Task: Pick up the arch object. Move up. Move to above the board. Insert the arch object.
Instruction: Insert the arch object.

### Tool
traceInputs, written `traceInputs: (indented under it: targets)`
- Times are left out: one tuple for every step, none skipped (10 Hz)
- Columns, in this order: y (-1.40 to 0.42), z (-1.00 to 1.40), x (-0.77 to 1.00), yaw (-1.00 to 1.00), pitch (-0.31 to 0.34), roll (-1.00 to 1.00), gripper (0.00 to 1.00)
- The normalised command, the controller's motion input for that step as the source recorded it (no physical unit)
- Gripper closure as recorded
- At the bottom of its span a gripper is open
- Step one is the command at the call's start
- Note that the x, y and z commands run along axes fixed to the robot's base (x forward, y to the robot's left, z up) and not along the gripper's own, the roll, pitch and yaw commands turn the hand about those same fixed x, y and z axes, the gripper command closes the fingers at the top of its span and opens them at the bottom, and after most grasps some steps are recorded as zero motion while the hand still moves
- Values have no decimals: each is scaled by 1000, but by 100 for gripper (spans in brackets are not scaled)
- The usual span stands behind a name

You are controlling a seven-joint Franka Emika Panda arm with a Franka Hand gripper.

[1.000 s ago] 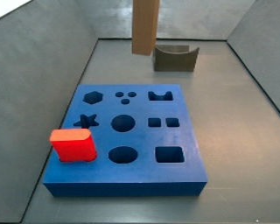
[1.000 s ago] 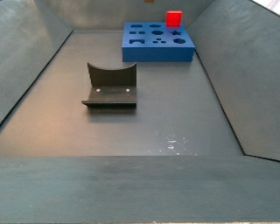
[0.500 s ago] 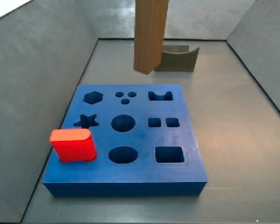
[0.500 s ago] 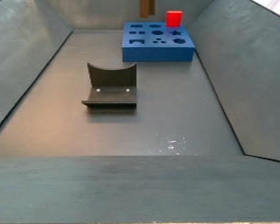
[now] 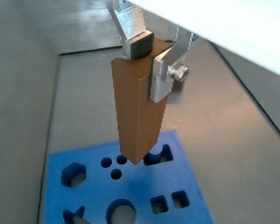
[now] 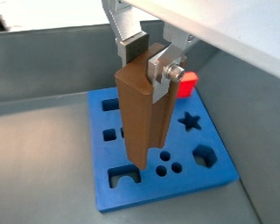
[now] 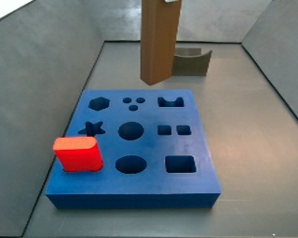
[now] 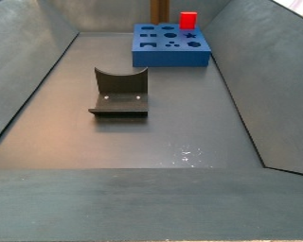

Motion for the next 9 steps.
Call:
traceInputs:
  targets:
    - [0, -166, 0, -1000, -20, 0, 100]
    - [0, -111, 0, -1000, -44, 0, 100]
    - [0, -89, 0, -1000, -54, -27, 100]
    - [0, -94, 0, -1000, -50, -23, 100]
    - [0, -97, 0, -1000, -47, -19, 100]
    - [0, -49, 3, -1000, -67, -47, 100]
    - [0, -57, 0, -1000, -49, -40, 100]
    - [0, -69, 0, -1000, -39, -33, 100]
    - [0, -80, 171, -931, -4, -51, 100]
